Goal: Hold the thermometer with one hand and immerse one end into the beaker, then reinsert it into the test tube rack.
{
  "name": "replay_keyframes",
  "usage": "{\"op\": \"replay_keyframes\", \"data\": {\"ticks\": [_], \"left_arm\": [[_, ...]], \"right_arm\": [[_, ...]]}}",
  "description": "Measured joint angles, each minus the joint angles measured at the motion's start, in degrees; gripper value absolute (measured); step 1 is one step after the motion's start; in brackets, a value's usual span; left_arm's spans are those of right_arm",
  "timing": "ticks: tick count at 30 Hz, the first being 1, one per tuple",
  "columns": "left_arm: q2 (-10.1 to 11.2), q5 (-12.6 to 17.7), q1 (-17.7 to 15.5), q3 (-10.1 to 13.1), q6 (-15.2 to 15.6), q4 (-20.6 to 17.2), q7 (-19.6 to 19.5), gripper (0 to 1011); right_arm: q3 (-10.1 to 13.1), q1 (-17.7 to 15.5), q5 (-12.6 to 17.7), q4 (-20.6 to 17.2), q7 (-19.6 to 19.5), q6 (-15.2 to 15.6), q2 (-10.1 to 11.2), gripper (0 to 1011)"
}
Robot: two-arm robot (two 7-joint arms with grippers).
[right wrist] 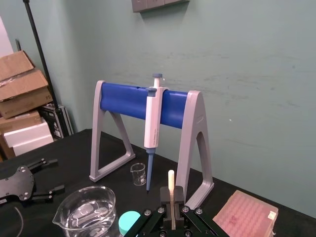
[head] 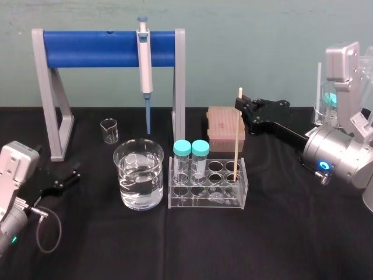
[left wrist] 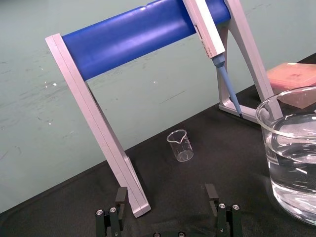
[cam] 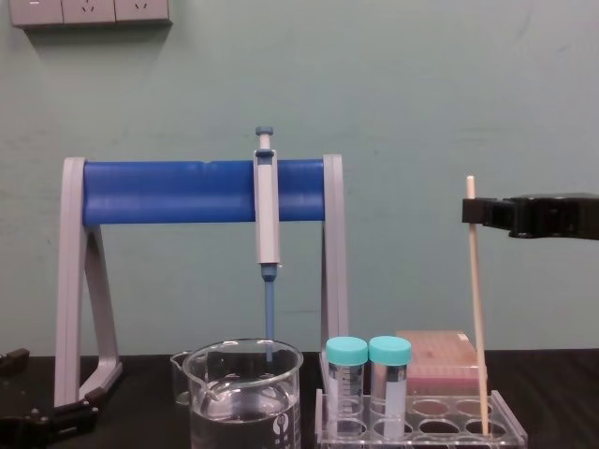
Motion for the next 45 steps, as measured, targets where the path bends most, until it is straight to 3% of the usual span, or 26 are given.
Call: {"op": "replay_keyframes", "data": {"ticks": [29, 45], "left_arm": [[0.0, 0.0, 0.0, 0.0, 0.0, 0.0, 0.0, 1004], [0.0, 0.0, 0.0, 0.0, 0.0, 0.0, 0.0, 1004]], "right_arm": [[-1.3, 0.9, -4.3, 7.7, 4.2, -3.9, -2.9, 38], [-1.2, 0.5, -5.1, 8.5, 4.6, -3.9, -3.6, 38]]}}
